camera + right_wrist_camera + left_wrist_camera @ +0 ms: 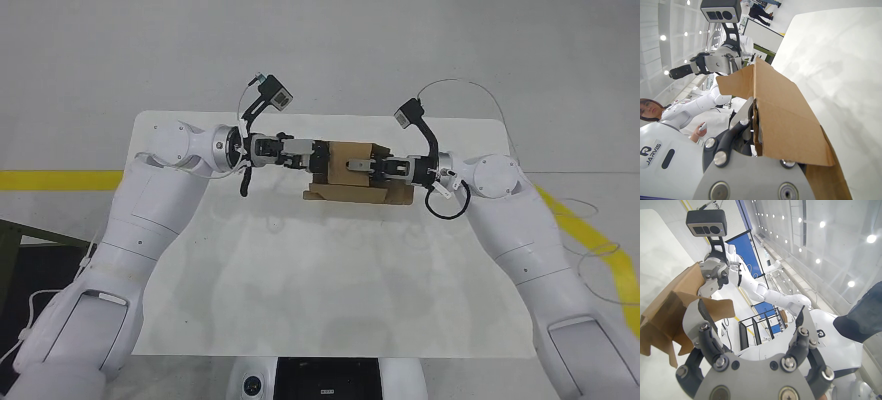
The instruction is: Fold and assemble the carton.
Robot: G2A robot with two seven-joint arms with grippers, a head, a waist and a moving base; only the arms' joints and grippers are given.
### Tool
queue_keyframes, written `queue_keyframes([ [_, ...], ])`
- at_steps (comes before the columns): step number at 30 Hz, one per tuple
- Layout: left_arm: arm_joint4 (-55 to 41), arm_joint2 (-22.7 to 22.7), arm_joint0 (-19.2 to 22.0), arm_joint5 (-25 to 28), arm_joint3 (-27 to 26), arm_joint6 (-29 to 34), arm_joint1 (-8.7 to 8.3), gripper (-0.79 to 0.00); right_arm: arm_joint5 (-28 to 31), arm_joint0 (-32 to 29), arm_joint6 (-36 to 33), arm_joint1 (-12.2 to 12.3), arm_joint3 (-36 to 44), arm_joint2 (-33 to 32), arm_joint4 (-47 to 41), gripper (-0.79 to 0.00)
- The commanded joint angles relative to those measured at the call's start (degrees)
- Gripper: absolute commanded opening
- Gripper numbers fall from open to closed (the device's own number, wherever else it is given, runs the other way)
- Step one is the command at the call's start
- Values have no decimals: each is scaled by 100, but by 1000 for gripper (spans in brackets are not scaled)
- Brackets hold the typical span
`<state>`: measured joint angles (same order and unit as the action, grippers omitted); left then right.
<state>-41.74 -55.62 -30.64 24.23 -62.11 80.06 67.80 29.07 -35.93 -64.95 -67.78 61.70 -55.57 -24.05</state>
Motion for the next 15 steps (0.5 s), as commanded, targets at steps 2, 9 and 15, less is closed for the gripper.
queue_keyframes([
  [2,2,43,-3,16,-11,-16,25,0,-24,-11,44,-8,48,8,28,-785],
  [9,-6,142,27,1,20,-1,84,0,-70,-40,105,-23,187,17,82,-785],
  [15,111,213,106,-16,47,16,125,0,-91,-75,115,-27,267,-1,98,-785],
])
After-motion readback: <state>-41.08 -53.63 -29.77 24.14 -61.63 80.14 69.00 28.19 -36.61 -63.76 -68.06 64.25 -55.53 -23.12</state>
